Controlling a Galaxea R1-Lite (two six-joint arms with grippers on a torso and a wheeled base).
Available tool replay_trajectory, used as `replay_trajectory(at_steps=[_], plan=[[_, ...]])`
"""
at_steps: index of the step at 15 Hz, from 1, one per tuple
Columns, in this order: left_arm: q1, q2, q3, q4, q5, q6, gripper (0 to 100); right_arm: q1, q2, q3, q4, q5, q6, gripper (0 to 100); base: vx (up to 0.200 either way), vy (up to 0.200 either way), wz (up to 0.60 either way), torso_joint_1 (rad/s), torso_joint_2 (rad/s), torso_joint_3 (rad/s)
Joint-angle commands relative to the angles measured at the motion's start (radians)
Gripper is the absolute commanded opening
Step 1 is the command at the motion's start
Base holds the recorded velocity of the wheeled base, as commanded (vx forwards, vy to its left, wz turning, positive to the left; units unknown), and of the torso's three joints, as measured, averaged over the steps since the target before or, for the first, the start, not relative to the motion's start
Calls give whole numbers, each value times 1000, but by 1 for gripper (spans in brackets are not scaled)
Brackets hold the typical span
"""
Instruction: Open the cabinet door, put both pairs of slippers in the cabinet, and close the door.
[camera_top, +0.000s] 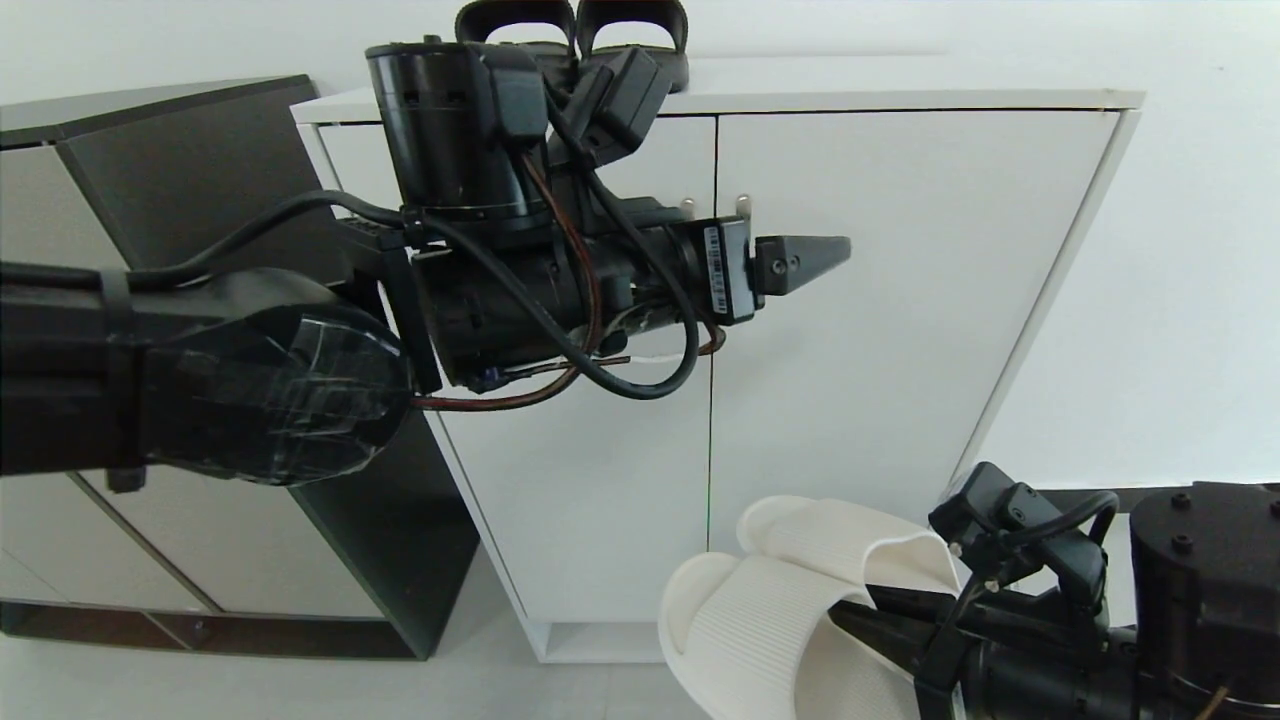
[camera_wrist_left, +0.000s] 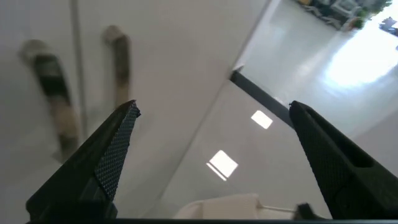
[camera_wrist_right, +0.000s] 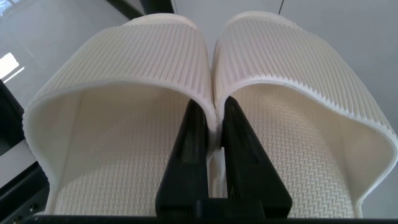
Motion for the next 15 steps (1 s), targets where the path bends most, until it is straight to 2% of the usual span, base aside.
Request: replay_trajectory(at_steps=[1, 5, 10, 15], plan=[[7, 29, -10, -1, 17, 9, 100, 1, -3, -2, -1, 0, 0, 0, 0, 0, 0, 0, 0, 0], [35, 28, -33, 24, 18, 11, 100, 1, 3, -2, -1, 1, 0, 0, 0, 0, 0, 0, 0, 0], [64, 104, -141, 72, 18, 9, 100, 4, -2, 9, -1, 1, 0, 0, 0, 0, 0, 0, 0, 0], [70, 164, -230, 133, 12, 5, 100, 4, -2, 7, -2, 0, 0, 0, 0, 0, 0, 0, 0, 0]])
